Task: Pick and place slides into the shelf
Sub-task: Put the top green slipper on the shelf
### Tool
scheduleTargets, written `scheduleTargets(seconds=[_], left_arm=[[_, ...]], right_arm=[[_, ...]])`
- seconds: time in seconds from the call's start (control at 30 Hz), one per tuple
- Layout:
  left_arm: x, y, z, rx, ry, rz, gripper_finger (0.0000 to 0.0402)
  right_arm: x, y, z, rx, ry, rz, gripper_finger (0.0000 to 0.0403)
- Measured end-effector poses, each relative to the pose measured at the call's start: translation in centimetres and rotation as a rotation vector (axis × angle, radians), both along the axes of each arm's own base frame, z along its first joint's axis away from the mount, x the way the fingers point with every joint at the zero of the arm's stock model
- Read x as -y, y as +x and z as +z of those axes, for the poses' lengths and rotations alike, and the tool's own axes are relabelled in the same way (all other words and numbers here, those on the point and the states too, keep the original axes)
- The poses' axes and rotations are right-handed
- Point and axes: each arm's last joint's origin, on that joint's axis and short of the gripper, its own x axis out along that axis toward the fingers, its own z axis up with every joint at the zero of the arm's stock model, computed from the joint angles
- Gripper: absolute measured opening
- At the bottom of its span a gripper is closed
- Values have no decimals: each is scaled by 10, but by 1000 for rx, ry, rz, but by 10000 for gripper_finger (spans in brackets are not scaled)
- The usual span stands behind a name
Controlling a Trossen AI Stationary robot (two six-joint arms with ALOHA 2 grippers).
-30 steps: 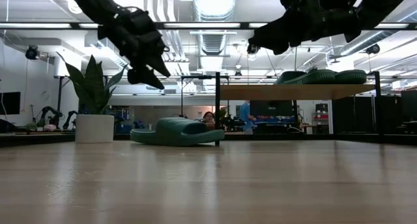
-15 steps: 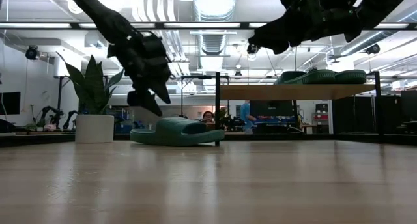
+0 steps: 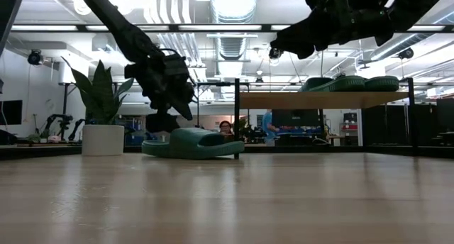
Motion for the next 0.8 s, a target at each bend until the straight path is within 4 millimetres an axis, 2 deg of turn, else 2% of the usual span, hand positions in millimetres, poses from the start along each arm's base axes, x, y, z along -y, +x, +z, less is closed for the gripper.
scheduleTargets(seconds=[0.2,0.63,0.8], left_arm=[[2,7,5,96,-84,-31,279],[9,12,5,67,-24,-25,279],[6,13,4,23,41,40,279]], right_arm=[[0,0,0,0,0,0,238],[0,0,0,-1,-1,0,238],[0,0,0,-1,-8,1,238]])
